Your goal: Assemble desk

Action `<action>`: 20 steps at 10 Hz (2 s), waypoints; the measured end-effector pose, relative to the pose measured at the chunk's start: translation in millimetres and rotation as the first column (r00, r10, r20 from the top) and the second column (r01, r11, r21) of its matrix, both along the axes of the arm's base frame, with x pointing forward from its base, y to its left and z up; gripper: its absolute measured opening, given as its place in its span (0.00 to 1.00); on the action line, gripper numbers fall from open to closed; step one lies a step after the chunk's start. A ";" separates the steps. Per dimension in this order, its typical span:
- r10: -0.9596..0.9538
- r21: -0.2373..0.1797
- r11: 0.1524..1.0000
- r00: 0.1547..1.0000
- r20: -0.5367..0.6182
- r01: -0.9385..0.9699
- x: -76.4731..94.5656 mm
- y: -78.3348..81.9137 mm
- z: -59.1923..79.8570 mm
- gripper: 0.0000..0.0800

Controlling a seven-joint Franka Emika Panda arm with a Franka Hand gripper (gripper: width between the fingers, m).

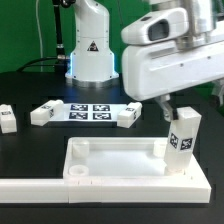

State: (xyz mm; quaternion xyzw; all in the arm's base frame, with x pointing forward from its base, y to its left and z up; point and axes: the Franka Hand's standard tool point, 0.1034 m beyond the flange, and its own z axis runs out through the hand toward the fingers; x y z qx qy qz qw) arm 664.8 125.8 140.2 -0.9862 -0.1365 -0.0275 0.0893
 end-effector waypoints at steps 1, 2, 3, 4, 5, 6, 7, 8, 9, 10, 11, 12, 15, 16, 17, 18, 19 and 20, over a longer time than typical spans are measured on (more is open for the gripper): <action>0.009 0.002 1.000 1.000 -0.028 -0.009 0.7 2.2 1.2 0.81; 0.004 -0.002 1.000 1.000 -0.027 -0.004 1.5 -1.5 0.4 0.81; 0.002 -0.035 0.999 1.000 -0.031 -0.004 3.6 -11.9 0.0 0.81; -0.007 -0.036 0.999 0.999 -0.032 0.006 6.4 -17.0 -2.7 0.81; -0.017 -0.032 0.999 0.999 -0.045 0.016 7.0 -20.7 -8.3 0.81; -0.020 -0.032 0.999 0.998 -0.051 0.019 6.1 -18.9 -12.5 0.81; -0.025 -0.030 0.999 0.998 -0.053 0.024 6.6 -16.5 -13.8 0.81; -0.032 -0.022 0.999 0.998 -0.058 0.031 7.0 -14.8 -17.7 0.81; -0.029 -0.022 0.999 0.998 -0.061 0.028 6.3 -11.5 -21.0 0.81; -0.024 -0.022 0.999 0.998 -0.061 0.023 5.9 -10.0 -22.0 0.81; -0.026 -0.022 0.999 0.998 -0.062 0.024 6.5 -12.7 -23.4 0.81; -0.032 -0.022 0.999 0.997 -0.067 0.030 6.1 -12.5 -26.8 0.81; -0.042 -0.021 0.999 0.997 -0.071 0.041 5.6 -9.0 -27.9 0.66; -0.040 -0.021 0.999 0.997 -0.071 0.039 5.6 -9.0 -27.9 0.47; -0.076 -0.033 0.997 0.994 -0.075 0.074 6.0 -14.0 -28.6 0.47; -0.166 -0.041 0.986 0.982 -0.087 0.163 6.2 -16.4 -29.0 0.41; -0.248 -0.048 0.968 0.964 -0.098 0.245 6.5 -18.2 -29.0 0.41; -0.296 -0.053 0.955 0.950 -0.104 0.292 6.7 -19.4 -29.0 0.41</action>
Offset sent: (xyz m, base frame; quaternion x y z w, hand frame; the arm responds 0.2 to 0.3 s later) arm 0.0197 -0.0313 -0.0052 -0.0473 -0.0237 0.0192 0.9984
